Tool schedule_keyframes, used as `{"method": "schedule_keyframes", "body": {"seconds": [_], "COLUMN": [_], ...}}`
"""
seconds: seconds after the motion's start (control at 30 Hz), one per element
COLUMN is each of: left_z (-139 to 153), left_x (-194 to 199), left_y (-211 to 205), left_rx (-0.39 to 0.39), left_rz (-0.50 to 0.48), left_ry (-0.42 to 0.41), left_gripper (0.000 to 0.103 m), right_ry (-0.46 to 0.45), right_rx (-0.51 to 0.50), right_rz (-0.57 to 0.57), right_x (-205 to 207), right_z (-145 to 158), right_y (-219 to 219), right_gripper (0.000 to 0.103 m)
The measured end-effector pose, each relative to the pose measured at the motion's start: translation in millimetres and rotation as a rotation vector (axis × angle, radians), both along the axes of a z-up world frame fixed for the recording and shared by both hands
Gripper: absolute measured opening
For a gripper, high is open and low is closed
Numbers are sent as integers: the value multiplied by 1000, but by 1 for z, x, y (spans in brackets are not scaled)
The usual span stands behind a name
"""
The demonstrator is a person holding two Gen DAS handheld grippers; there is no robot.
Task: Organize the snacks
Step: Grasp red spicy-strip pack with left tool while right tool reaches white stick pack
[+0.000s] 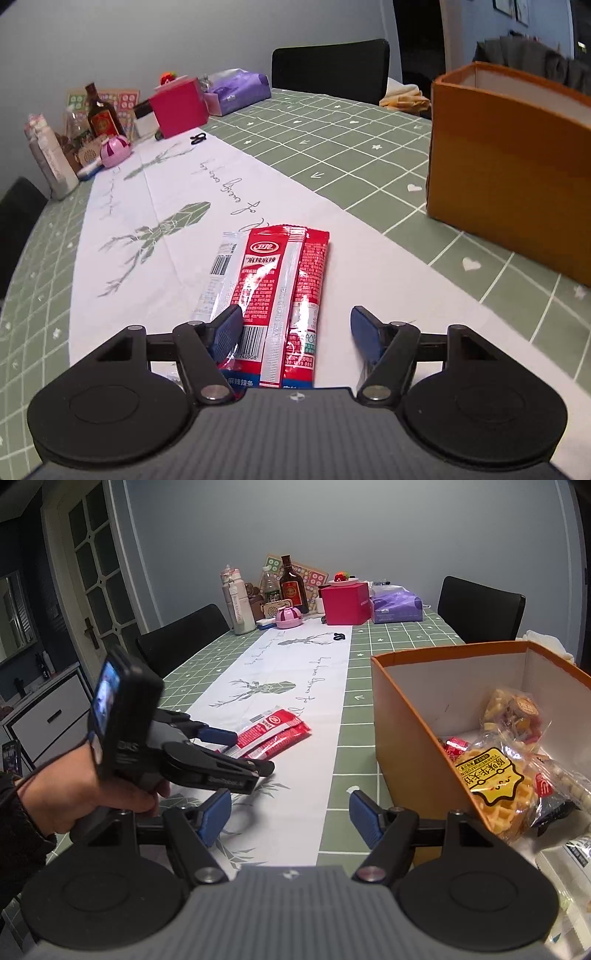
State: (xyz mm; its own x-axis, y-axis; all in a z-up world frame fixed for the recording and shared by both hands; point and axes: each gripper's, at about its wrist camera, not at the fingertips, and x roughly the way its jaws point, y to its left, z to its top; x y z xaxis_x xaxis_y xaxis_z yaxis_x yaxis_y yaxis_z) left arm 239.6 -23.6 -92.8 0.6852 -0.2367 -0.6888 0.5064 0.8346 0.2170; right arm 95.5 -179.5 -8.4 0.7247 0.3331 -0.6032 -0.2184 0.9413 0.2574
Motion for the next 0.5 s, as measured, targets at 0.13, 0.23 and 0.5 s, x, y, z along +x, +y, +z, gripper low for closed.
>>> {"method": "schedule_keyframes", "body": {"seconds": [0.13, 0.23, 0.5], "left_z": [2, 3, 11], "left_x": [-11, -29, -77], "left_y": [2, 14, 51], "left_rx": [2, -50, -166], "left_rz": [13, 20, 64], "left_ry": [2, 41, 88], "left_gripper": [53, 32, 32], "right_ry": [12, 16, 9], "right_rx": [9, 15, 10], "right_rz": [-3, 0, 8], "right_x": [1, 1, 7], "right_z": [-5, -7, -8], "right_y": [0, 2, 10], "right_gripper": [70, 70, 70]}}
